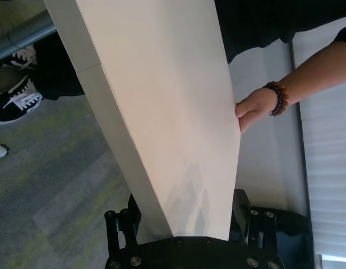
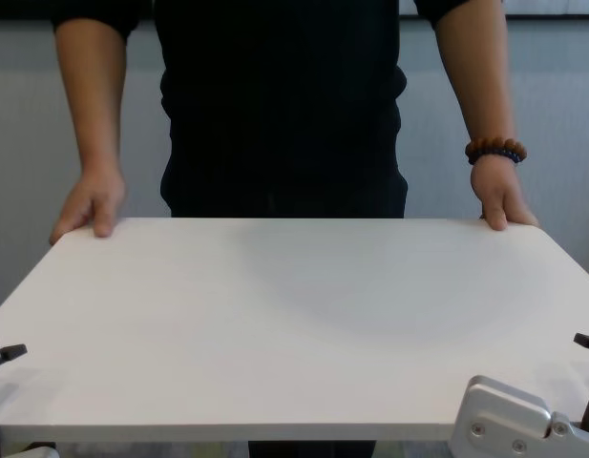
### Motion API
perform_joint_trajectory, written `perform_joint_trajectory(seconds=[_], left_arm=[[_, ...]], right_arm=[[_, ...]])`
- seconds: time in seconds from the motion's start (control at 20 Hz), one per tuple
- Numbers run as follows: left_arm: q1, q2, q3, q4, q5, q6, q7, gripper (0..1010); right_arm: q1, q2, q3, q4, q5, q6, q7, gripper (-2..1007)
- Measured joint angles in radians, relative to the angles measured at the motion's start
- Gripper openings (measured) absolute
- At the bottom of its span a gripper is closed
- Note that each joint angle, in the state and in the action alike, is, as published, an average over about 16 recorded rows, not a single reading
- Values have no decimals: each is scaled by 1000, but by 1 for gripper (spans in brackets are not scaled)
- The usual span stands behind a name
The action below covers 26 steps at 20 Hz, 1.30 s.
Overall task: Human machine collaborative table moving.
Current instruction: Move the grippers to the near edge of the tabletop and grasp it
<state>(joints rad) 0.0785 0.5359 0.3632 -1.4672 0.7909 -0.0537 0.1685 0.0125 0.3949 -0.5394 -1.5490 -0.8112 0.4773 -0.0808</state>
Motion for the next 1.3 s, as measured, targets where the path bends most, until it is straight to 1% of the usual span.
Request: perform_joint_trajectory(seconds=[0.25, 1.3], left_arm=[[0, 0, 0, 0, 0, 0, 0, 1003], [0, 0, 0, 0, 0, 0, 0, 1003]], right_arm=[[-1, -1, 3, 1, 4, -6, 0, 1001], [0, 1, -1, 0, 3, 1, 1, 1001]])
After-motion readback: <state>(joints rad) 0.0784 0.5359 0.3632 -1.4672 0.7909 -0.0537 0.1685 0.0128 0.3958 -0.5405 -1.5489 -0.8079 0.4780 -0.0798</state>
